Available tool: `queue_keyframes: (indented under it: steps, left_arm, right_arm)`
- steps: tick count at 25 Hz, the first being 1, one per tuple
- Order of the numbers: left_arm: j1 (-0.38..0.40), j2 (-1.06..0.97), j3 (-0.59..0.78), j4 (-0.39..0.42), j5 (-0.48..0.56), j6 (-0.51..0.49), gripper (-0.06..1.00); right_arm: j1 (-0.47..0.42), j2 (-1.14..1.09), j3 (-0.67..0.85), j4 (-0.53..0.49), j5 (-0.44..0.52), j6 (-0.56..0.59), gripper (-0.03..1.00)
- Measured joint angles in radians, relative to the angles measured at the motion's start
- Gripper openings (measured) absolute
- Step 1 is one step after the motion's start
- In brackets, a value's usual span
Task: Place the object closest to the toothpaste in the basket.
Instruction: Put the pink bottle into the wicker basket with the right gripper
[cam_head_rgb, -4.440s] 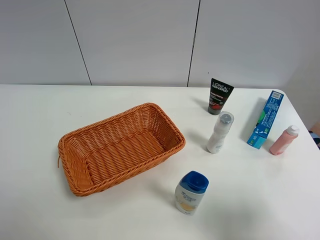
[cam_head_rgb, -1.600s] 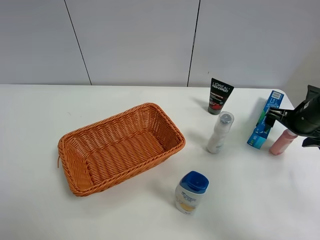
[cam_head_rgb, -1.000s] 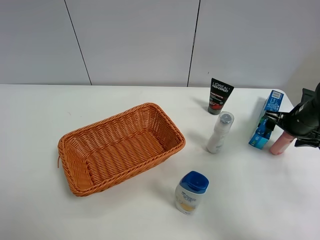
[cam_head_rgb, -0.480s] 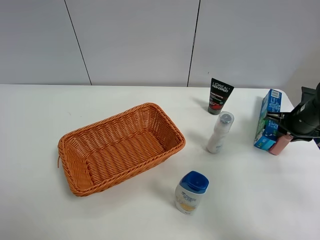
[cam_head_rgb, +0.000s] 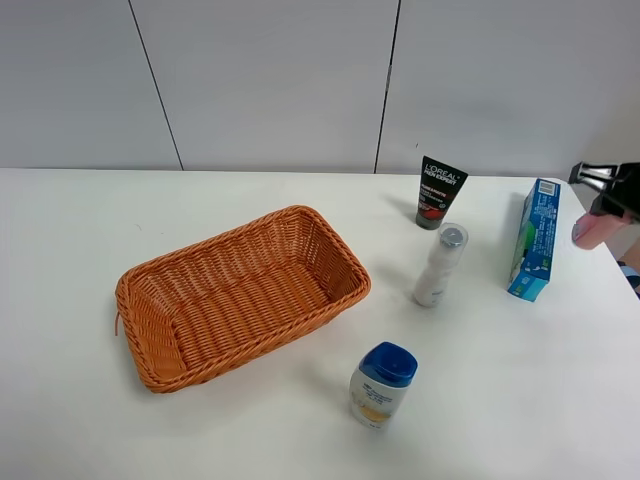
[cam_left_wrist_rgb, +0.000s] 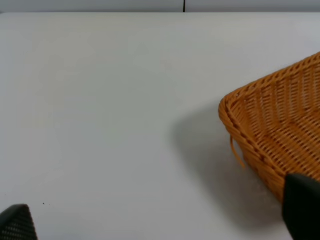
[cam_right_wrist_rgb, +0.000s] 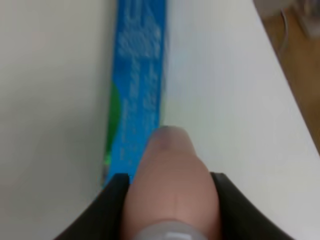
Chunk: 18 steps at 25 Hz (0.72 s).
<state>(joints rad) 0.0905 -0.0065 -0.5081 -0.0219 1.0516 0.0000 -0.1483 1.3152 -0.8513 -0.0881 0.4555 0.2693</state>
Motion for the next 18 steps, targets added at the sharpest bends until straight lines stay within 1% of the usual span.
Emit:
queue_keyframes:
  steps: [3, 5, 7, 9, 11, 15, 18]
  left_arm:
    - [0.0, 0.0, 0.0, 0.0, 0.0, 0.0, 0.99]
    - [0.0, 0.0, 0.0, 0.0, 0.0, 0.0, 0.99]
    - [0.0, 0.0, 0.0, 0.0, 0.0, 0.0, 0.99]
    - [0.0, 0.0, 0.0, 0.0, 0.0, 0.0, 0.99]
    - [0.0, 0.0, 0.0, 0.0, 0.0, 0.0, 0.99]
    - [0.0, 0.0, 0.0, 0.0, 0.0, 0.0, 0.99]
    - [0.0, 0.0, 0.0, 0.0, 0.0, 0.0, 0.99]
  right_arm:
    - [0.023, -0.121, 0.0, 0.177, -0.06, -0.122, 0.35]
    - [0.071, -0.176, -0.002, 0.285, -0.115, -0.217, 0.35]
    - [0.153, -0.19, -0.023, 0.359, -0.137, -0.296, 0.35]
    - [0.252, -0.17, -0.073, 0.387, -0.14, -0.351, 0.35]
    - [0.367, -0.117, -0.138, 0.396, -0.146, -0.382, 0.35]
    - [0.557, 0.044, -0.289, 0.402, -0.154, -0.399, 0.35]
    - [0.67, 0.191, -0.384, 0.389, -0.153, -0.408, 0.35]
